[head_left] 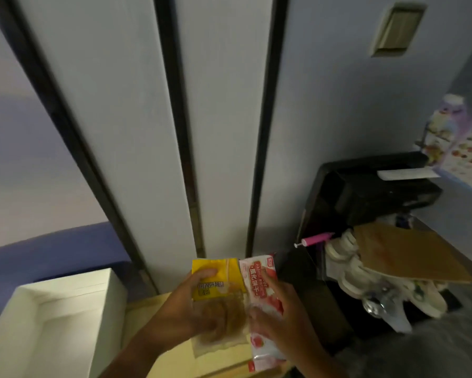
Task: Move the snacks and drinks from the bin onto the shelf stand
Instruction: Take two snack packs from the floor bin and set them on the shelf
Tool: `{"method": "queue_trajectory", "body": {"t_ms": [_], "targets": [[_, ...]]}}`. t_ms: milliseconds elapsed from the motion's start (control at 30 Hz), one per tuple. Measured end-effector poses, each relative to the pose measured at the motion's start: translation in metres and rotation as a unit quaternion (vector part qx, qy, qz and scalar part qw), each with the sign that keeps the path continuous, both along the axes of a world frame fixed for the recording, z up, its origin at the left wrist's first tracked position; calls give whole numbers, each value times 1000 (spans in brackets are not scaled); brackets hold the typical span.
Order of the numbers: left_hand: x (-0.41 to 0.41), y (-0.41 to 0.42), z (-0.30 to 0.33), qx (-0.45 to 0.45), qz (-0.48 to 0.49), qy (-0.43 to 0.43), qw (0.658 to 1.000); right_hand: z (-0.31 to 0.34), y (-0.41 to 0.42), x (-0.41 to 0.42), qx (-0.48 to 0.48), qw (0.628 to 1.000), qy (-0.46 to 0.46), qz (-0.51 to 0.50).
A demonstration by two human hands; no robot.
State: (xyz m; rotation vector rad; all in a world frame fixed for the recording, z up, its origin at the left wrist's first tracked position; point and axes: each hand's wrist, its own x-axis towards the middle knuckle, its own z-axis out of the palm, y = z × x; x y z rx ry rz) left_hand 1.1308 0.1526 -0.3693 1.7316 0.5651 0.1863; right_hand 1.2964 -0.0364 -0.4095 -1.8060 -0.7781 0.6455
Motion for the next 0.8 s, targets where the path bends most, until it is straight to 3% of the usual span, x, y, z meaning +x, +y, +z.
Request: {"method": "queue_trajectory", "body": {"t_ms": [167,333,633,800], "targets": [[-16,10,1,-44,61,15,997,-16,40,13,0,998,-4,64],[-35,38,-11,-33,85,25,995,-30,81,5,-6,996,-14,89],[11,58,-111,-92,52,53,993,-133,82,37,-53,997,4,49],[35,59,-157,-70,47,67,994,-169,79,51,-46,998,-16,31]]}}
